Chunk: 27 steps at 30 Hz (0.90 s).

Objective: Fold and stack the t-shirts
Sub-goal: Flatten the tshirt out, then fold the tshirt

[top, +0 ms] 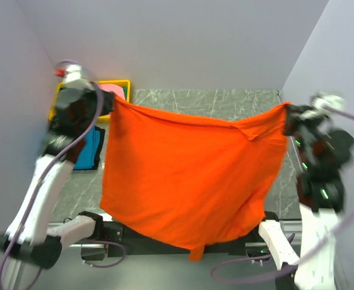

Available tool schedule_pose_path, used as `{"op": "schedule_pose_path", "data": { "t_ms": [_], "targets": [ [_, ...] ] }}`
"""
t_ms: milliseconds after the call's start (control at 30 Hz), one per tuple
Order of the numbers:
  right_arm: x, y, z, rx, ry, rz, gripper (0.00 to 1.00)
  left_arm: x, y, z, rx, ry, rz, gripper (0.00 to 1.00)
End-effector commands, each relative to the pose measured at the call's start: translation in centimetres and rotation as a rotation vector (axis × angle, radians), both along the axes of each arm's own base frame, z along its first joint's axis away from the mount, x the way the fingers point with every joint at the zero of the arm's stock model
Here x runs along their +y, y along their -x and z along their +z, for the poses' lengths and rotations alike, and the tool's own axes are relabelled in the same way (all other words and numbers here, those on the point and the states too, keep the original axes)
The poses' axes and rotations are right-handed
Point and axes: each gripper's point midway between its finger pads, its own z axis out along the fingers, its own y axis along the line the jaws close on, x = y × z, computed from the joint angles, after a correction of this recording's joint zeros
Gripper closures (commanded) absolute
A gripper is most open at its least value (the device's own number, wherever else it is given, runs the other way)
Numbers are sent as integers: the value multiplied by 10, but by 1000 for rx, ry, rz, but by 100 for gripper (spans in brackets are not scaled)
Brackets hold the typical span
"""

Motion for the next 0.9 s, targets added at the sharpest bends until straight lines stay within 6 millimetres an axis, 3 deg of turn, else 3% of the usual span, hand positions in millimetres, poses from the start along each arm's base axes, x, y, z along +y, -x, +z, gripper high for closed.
{"op": "schedule_pose_path", "data": {
  "t_ms": [0,33,67,100,167,200,267,300,333,367,400,467,500,533,567,633,700,733,867],
  "targets": [
    [3,-75,-97,214,2,57,100,-2,-57,-81,143,-89,51,99],
    [3,-85,-114,237,-5,63,100,-4,-70,-90,144,-96,57,99],
    [2,-105,-144,274,-14,66,100,-3,-81,-108,171,-109,74,99],
    [1,-115,-158,291,-22,63,100,-6,-99,-135,218,-129,81,100],
    [-1,-144,-195,344,-42,60,100,-7,-124,-146,204,-139,107,99],
    [-1,-153,-205,361,-47,64,100,-10,-142,-175,256,-159,108,99],
    [-2,-181,-236,424,-54,75,100,-15,-168,-179,238,-163,105,99],
    [-3,-190,-245,444,-52,75,100,-21,-184,-212,296,-181,87,99],
    [-4,-202,-245,447,-46,74,100,-26,-198,-208,281,-173,81,99],
    [-5,-216,-272,516,-48,78,100,-27,-208,-218,294,-177,78,99],
    [-6,-223,-282,542,-47,78,100,-31,-219,-252,355,-191,65,99],
    [-9,-243,-303,598,-46,77,100,-30,-239,-256,356,-181,71,99],
    [-11,-248,-310,615,-45,72,100,-32,-246,-282,399,-187,59,99],
    [-13,-255,-315,627,-42,65,100,-32,-255,-279,390,-174,57,99],
    [-15,-264,-323,657,-45,60,100,-29,-261,-296,414,-172,57,99],
    [-18,-275,-321,662,-54,49,100,-31,-272,-294,402,-148,43,99],
    [-19,-277,-333,709,-71,39,100,-29,-280,-306,416,-141,41,99],
    [-20,-278,-333,717,-82,32,100,-30,-287,-299,396,-133,32,99],
    [-16,-270,-320,739,-126,28,100,-27,-302,-303,391,-135,24,99]
  ]
}}
